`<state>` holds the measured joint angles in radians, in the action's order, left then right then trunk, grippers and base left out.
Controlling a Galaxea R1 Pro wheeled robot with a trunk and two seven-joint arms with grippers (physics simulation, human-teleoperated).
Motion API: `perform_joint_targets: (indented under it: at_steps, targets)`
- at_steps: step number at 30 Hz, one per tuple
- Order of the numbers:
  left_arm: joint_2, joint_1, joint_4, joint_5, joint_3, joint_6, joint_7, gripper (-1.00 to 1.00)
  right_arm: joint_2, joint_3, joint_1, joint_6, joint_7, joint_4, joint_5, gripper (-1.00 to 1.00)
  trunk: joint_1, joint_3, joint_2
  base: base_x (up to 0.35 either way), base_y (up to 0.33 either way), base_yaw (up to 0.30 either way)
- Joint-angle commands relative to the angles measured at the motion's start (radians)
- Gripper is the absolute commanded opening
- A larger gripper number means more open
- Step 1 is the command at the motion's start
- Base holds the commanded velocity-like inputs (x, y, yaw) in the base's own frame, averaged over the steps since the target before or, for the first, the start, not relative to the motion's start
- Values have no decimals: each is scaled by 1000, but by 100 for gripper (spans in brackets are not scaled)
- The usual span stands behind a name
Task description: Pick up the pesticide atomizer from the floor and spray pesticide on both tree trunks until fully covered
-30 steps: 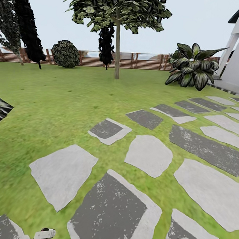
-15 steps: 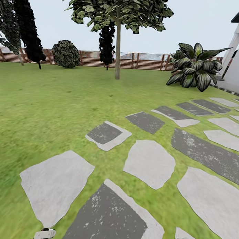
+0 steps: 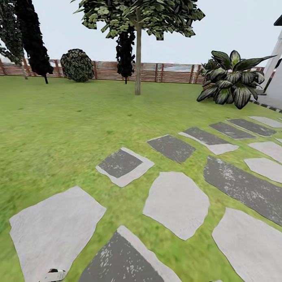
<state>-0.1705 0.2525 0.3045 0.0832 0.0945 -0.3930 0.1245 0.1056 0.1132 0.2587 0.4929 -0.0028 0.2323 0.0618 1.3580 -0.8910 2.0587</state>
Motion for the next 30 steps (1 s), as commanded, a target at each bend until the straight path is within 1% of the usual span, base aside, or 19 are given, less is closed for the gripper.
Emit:
perform_joint_targets:
  at_steps: [1,30]
  targets:
    - [0,1,-1,9,5,-1,11,-100,0,0,1,3,0,-1,6,100,0,-1,0,338,-80,0]
    - [0,1,-1,9,5,-1,11,-100,0,0,1,3,0,-1,4,100,0,-1,0,338,-80,1]
